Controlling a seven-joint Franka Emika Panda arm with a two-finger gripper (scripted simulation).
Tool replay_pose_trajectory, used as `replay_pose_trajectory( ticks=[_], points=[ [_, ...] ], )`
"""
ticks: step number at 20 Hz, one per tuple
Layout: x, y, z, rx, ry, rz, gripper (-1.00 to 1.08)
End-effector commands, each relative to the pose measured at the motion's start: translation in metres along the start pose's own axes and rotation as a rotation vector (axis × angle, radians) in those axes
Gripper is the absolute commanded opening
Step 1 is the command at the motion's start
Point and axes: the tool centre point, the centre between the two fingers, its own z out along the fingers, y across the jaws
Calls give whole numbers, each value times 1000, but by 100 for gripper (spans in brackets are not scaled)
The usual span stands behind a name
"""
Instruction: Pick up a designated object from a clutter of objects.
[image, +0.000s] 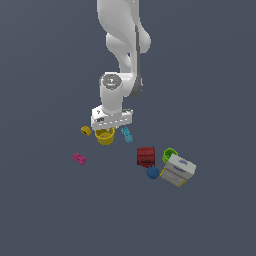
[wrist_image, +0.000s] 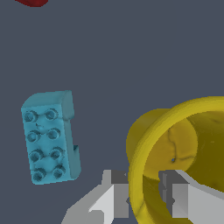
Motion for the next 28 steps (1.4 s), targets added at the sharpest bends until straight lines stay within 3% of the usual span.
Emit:
replay_pose_trajectory(
  ticks=[1, 14, 28],
  points=[
    [0, 0, 0, 0, 0, 0, -100],
    [3, 14, -43, 2, 0, 0, -100],
    [13, 53, -157, 5, 1, 0, -100]
  ],
)
